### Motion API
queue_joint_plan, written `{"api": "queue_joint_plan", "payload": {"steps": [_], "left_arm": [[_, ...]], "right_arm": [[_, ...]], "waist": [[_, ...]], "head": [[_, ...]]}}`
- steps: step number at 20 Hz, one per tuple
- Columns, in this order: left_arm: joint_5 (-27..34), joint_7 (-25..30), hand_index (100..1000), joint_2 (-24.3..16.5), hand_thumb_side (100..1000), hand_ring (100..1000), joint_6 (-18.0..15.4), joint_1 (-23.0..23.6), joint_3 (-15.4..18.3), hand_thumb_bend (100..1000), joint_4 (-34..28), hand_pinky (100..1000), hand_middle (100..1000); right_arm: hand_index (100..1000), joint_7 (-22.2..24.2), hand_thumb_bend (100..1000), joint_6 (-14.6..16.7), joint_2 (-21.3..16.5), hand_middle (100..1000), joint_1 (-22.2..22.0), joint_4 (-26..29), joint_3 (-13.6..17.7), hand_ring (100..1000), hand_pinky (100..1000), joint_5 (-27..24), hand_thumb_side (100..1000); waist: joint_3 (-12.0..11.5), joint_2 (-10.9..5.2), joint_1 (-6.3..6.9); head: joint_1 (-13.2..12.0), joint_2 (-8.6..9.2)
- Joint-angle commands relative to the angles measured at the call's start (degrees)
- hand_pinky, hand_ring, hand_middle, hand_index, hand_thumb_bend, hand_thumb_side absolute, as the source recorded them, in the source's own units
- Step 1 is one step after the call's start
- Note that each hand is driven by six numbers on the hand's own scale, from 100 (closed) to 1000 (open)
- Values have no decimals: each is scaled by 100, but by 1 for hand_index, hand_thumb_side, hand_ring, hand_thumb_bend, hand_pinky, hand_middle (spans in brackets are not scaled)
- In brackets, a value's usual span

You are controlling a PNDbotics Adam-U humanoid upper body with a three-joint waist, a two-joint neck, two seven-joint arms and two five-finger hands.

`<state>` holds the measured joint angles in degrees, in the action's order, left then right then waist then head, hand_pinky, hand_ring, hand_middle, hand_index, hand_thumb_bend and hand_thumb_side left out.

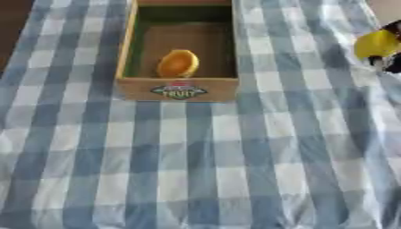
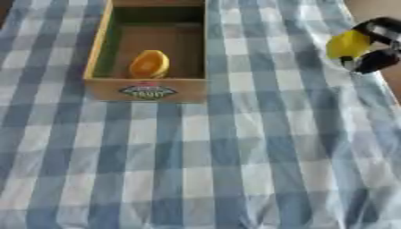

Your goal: Pick up objects on the table and place them in the box.

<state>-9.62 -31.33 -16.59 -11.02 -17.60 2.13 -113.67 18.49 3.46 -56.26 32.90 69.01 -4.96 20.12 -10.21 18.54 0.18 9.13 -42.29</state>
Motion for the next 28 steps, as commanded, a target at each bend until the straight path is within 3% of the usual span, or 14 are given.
{"api": "queue_joint_plan", "payload": {"steps": [1,8,13,17,21,28], "left_arm": [[10,28,746,-104,495,784,5,-28,25,122,-92,745,721],[9,37,746,-126,490,785,0,-29,22,123,-92,746,722],[16,58,746,-141,487,785,-8,-37,2,126,-92,746,722],[32,79,746,-134,485,786,-13,-45,-19,128,-92,747,722],[55,107,746,-112,484,785,-24,-78,-41,129,-92,747,722],[105,151,746,-63,487,785,-51,-187,-77,130,-92,747,722]], "right_arm": [[682,160,100,-144,-396,519,53,342,160,800,798,-179,100],[669,192,100,-228,-431,502,322,1032,283,786,795,-463,100],[668,495,100,-199,-205,503,1052,1708,-192,767,788,-438,100],[672,1005,100,-167,543,508,1973,1665,-773,762,784,-280,100],[674,1445,100,-22,1543,511,2825,1132,-1251,759,778,10,100],[688,1690,100,428,2711,525,3409,-175,-1534,770,782,614,100]], "waist": [[15,-145,-27],[12,-195,-51],[-19,-244,-67],[-56,-281,-69],[-114,-278,-56],[-231,-196,-75]], "head": [[-34,-6],[-43,-19],[36,-56],[113,-79],[212,-91],[417,-38]]}}
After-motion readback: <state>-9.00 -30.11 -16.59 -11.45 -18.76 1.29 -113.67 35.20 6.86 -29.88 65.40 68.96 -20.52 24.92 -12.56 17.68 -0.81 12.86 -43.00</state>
